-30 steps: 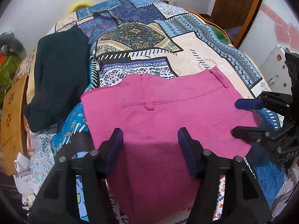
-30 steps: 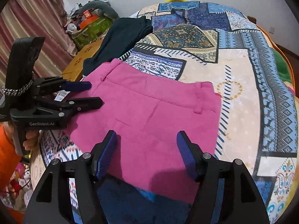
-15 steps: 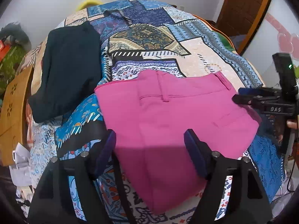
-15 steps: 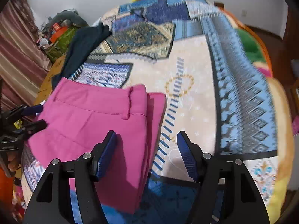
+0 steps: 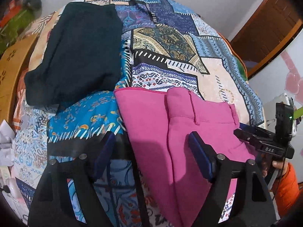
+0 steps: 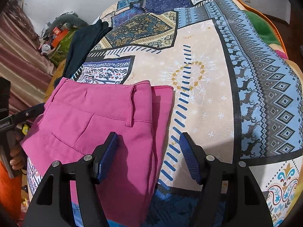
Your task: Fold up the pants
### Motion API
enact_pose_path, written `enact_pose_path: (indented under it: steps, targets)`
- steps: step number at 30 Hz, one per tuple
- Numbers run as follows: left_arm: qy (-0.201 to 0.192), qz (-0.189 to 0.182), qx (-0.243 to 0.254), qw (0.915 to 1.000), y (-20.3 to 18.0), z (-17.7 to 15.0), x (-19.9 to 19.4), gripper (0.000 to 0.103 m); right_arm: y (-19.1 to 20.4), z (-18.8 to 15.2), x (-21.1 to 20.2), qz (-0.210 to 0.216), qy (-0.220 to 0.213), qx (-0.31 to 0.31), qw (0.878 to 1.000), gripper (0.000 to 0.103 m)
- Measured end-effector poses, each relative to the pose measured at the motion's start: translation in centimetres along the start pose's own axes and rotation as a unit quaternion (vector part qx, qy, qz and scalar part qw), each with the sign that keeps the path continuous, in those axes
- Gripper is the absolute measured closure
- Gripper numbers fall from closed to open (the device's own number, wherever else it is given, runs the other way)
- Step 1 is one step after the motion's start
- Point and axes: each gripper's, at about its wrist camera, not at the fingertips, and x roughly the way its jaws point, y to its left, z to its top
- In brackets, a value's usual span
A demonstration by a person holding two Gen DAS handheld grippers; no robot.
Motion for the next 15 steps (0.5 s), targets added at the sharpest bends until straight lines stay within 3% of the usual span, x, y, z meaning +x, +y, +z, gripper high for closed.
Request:
enact_pose_path:
  steps: [3,6,8,11,15]
  targets:
    - [0.007,0.004,0.014,0.9999,-0.8,0.3,0.7,0.020,-0.1,0.1,0.1,0.005,0.002,0.004,1.000,0.040]
    - [0.031,-0.018,0.016,0.9992,-1.4,0.4,2.0,0.020,0.1,0.3,0.4,0.005,0.005,0.001,1.000,0.041]
    - [0.025,-0.013,0.022,0.9994,-1.8,0.4,2.2,0.020,0.2,0.3,0.5,0.009,0.006,-0.001,1.000,0.045]
    - [0.020,-0.020,0.030,0.9992,-2.2,0.4,2.1,0.033,0.1,0.3,0.7,0.028,0.007,0.007,1.000,0.060]
    - [0.017,-0.027,0.034,0.9989,-2.5,0.3,1.9,0.055,0.5,0.3,0.8,0.030,0.002,0.003,1.000,0.068]
